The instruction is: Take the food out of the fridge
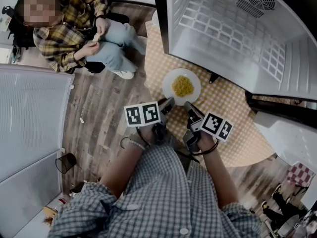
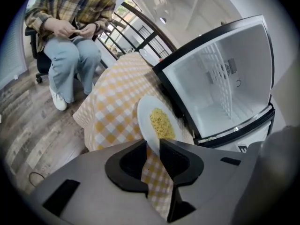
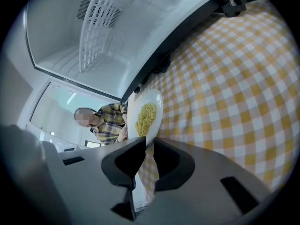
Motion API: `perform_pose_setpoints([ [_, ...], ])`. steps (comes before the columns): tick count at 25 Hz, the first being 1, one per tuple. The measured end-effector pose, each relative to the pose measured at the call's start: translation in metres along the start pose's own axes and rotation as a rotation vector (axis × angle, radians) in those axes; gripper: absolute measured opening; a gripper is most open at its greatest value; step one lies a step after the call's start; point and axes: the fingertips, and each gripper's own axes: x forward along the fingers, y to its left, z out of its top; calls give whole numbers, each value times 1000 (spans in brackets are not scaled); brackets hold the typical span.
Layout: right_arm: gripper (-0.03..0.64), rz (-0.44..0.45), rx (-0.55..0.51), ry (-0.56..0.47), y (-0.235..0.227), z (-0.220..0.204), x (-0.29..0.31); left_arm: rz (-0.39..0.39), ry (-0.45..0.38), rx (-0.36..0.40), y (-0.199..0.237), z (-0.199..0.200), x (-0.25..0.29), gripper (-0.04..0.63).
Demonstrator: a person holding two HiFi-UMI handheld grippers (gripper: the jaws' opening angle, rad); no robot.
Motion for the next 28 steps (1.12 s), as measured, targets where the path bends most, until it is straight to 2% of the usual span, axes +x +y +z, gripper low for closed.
perform_pose_setpoints([
  [5,31,-30,-9,20,-5,-5,4,51,54,62,5,-3,3,92],
  [9,31,-40,-28,16,-6,-5,5,30,89,98,2,-5,3,98],
  [13,38,-72,-77,13,-8,-4,3,30,130,171,0,-7,1,140],
  [18,38,-95,-78,-5,-14,-6,-4,53,118,192,5,-1,-8,152],
  [21,38,-126,-110,-59,-14,2,-14,38,86,228,1,7,-17,150],
  [25,12,-141,-178,-149,-5,18,-32,21,9,344,-16,27,-34,8],
  [28,11,-151,-250,-209,7,32,-47,-54,-32,429,-43,36,-43,8],
])
